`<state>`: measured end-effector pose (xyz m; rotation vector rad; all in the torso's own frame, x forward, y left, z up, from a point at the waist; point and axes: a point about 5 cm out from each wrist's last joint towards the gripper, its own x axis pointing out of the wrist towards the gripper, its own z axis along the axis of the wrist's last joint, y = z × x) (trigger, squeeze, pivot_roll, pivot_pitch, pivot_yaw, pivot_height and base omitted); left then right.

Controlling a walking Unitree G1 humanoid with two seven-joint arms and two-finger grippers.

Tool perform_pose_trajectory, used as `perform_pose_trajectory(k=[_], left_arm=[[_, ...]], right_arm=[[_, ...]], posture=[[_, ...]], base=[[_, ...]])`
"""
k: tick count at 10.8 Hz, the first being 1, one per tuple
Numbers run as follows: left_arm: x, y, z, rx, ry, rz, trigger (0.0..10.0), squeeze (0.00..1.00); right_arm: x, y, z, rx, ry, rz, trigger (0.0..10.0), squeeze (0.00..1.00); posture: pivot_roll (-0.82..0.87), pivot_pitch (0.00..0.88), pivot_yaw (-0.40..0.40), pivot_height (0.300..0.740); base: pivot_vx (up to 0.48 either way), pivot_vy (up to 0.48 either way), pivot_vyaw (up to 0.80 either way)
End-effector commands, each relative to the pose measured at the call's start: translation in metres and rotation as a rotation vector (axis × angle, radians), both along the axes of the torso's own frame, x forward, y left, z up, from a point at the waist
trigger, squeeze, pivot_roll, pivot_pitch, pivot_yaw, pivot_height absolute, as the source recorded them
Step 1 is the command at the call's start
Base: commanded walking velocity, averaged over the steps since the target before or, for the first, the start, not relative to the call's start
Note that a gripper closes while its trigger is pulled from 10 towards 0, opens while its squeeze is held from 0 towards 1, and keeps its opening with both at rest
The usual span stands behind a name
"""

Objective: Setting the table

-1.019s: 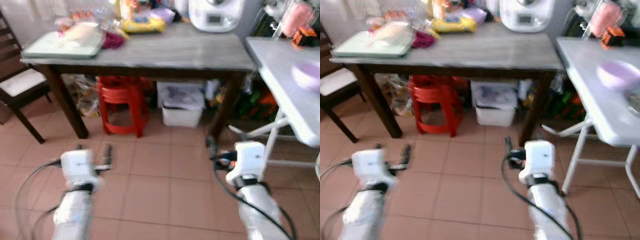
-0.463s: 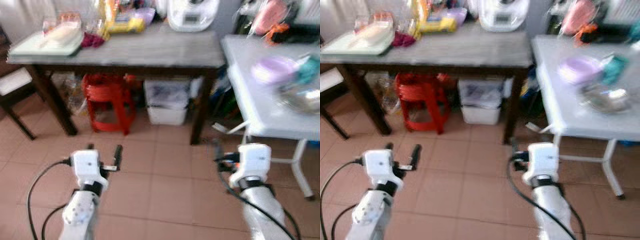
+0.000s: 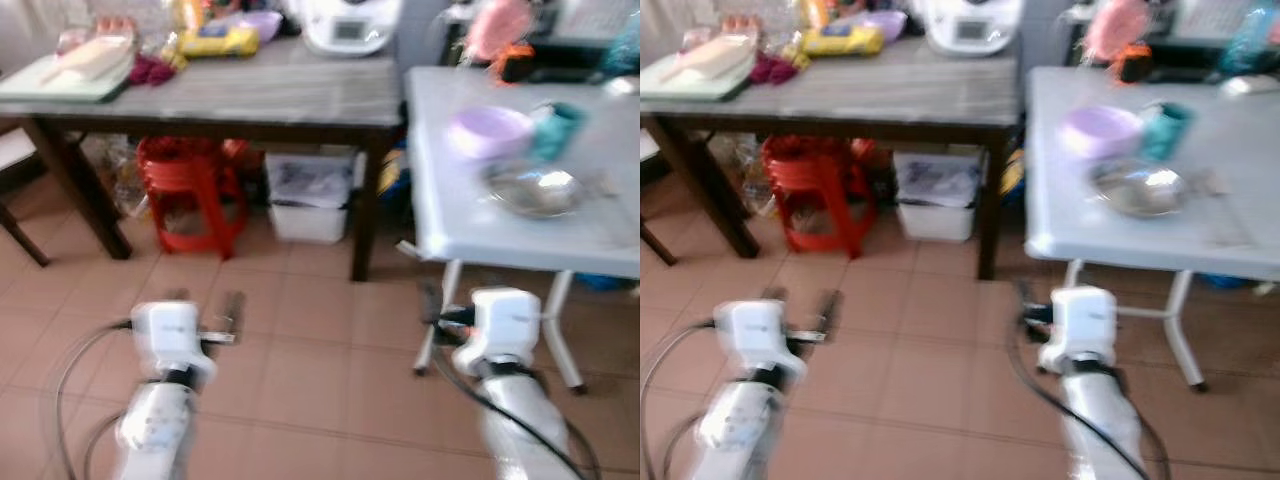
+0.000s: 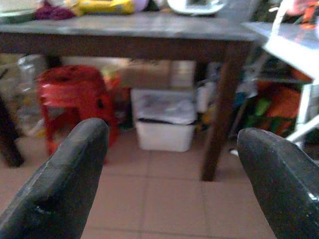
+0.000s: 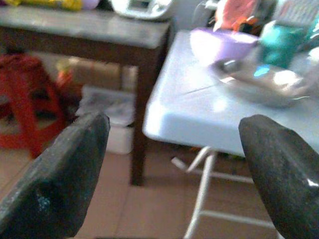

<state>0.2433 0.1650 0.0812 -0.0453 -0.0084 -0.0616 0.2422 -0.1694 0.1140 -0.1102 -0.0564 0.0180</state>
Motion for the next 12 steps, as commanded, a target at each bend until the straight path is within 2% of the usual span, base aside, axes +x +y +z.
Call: perform_pose_trajectory(k=[1, 3, 5, 6, 10, 12], left_arm=[[-0.0018, 0.011, -0.0001, 0.026, 0.006, 0.025, 10.0, 0.0], [-0.0019, 0.0109, 0.0, 0.027, 0.007, 0.023, 10.0, 0.0], [-0.0012, 0.0097, -0.0001, 0.027, 0.008, 0.018, 10.0, 0.0], [-0.0007, 0.0091, -0.0004, 0.026, 0.008, 0.016, 10.0, 0.0], [0.0002, 0.0103, 0.0007, 0.0, -0.006, 0.03, 10.0, 0.0], [0.0012, 0.0074, 0.0019, -0.008, -0.014, -0.001, 10.0, 0.0]], right_arm=[[0.0004, 0.0072, 0.0002, 0.016, -0.001, 0.022, 10.0, 0.0], [0.0001, 0.0073, 0.0, 0.016, 0.0, 0.021, 10.0, 0.0], [-0.0001, 0.0065, -0.0002, 0.015, 0.001, 0.019, 10.0, 0.0], [-0.0004, 0.0063, -0.0003, 0.014, 0.002, 0.018, 10.0, 0.0], [0.003, 0.0045, 0.001, 0.008, -0.003, 0.019, 10.0, 0.0], [0.0042, 0.0052, 0.0018, 0.006, -0.006, 0.023, 10.0, 0.0]], posture=[[0.0, 0.084, 0.033, 0.74], [0.0, 0.087, 0.035, 0.74], [0.0, 0.089, 0.036, 0.74], [-0.01, 0.086, 0.034, 0.74], [-0.01, 0.077, 0.025, 0.74], [-0.01, 0.074, 0.022, 0.74]], base=[[0.0, -0.48, 0.0], [0.0, -0.48, 0.0], [0.0, 0.0, 0.0], [0.0, -0.409, 0.0], [0.0, 0.0, 0.0], [0.0, 0.0, 0.0]])
